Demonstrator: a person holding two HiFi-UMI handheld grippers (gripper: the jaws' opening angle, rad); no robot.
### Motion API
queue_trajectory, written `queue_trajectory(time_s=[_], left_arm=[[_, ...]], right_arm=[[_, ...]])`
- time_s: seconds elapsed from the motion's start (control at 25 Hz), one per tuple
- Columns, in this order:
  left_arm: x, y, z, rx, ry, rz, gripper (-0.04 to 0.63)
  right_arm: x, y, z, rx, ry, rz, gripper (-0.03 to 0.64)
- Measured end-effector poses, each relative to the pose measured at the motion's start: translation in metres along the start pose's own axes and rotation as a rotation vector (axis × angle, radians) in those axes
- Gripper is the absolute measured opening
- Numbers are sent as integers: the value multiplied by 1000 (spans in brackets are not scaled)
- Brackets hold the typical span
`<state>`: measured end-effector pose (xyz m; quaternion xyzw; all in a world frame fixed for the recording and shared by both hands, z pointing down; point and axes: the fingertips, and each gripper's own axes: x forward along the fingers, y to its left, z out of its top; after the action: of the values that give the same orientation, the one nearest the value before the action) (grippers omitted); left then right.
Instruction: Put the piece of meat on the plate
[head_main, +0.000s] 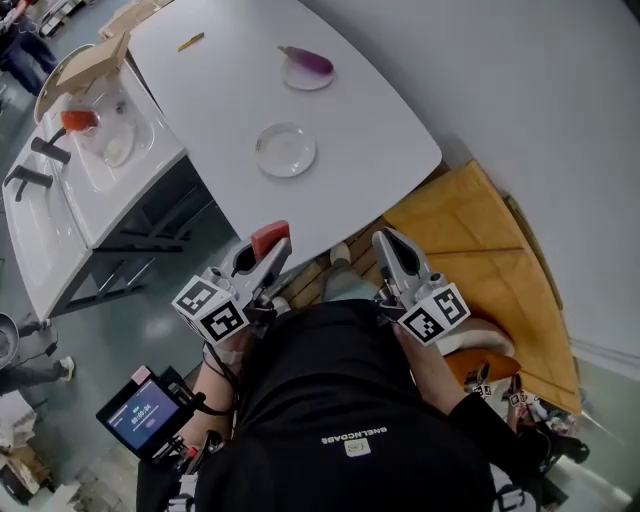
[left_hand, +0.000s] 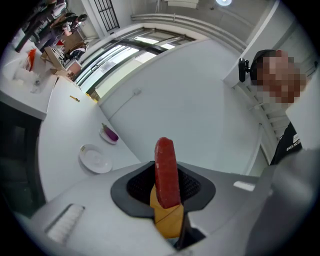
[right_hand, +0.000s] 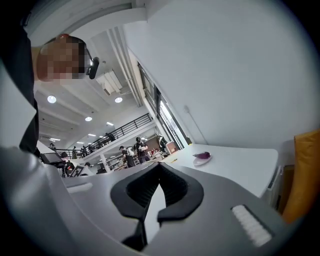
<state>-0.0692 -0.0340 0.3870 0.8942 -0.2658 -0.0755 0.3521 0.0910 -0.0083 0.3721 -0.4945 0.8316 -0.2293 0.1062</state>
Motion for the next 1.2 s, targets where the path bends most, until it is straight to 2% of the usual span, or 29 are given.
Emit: queue_trajectory(time_s=[0.2,0.48,0.72,1.0,1.2], left_arm=[[24,40,-11,50,-30,111,110],[27,70,12,76,-47,248,110],[50,115,7,82,-36,390,110],[70,156,2,42,-35,481,110],[83,200,-10,21,-13,583,110]], right_arm=[[24,-26,-6,-15,31,114,5],[53,-2,13,-82,110,247,5],[67,-33,20,-127,134,279,5],[72,-60,29,-139,162,293,5],[81,-89,25,-141,186,299,5]])
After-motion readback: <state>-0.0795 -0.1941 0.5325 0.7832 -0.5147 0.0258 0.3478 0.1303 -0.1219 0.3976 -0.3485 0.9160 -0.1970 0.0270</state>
